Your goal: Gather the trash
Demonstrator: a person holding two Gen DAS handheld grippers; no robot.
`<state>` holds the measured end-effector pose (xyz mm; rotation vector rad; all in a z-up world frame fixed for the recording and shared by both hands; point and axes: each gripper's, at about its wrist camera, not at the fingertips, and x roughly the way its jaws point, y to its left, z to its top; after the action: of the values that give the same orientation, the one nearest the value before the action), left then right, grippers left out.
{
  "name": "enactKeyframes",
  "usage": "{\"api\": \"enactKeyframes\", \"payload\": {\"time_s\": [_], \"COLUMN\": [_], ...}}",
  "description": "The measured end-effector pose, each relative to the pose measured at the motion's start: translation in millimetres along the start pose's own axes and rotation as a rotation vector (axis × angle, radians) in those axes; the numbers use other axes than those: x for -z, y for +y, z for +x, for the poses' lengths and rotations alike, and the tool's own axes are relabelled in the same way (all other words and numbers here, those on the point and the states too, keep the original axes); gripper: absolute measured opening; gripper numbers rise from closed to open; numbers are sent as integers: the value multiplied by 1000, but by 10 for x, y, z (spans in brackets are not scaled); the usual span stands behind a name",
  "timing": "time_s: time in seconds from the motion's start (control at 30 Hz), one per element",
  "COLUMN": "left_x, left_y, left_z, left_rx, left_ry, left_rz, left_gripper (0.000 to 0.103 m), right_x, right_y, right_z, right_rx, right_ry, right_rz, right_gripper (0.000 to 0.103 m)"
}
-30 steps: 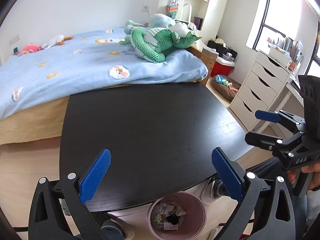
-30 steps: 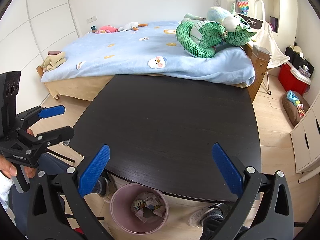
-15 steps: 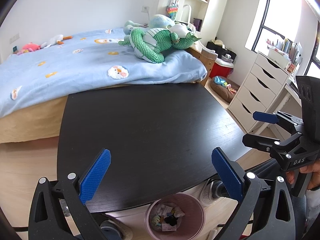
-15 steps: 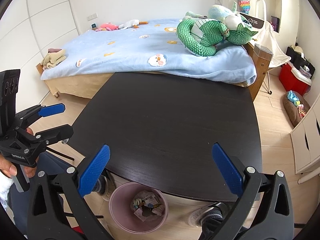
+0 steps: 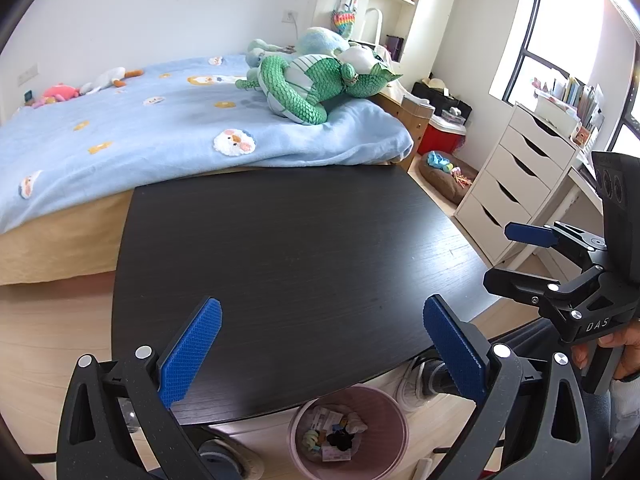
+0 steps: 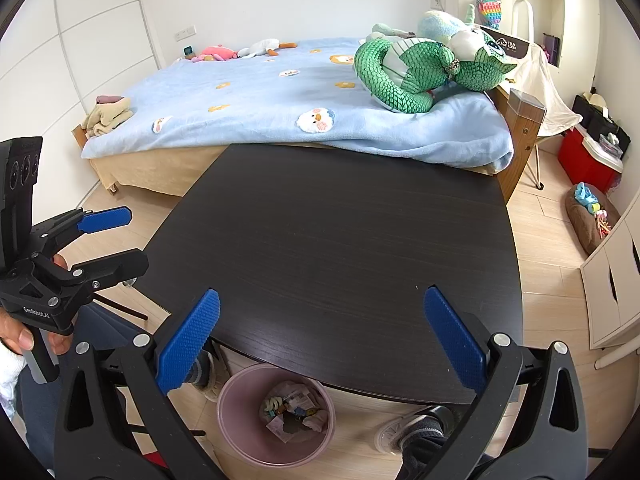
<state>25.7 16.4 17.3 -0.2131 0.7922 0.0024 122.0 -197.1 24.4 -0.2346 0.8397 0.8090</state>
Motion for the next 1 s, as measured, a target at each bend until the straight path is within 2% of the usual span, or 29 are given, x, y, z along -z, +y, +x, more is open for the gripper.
{"api": "enactKeyframes", "payload": {"time_s": [1.0], "left_x": [15], "left_y": [18], "left_z": [51], "left_rx": [9], "left_ry": [15], "left_rz": [-22], "left_gripper": [97], "right_x": [17], "right_y": [-2], "right_z": [8], "right_rx": [-1], "right_ry": [3], "right_rz": [-4], "right_gripper": [100]}}
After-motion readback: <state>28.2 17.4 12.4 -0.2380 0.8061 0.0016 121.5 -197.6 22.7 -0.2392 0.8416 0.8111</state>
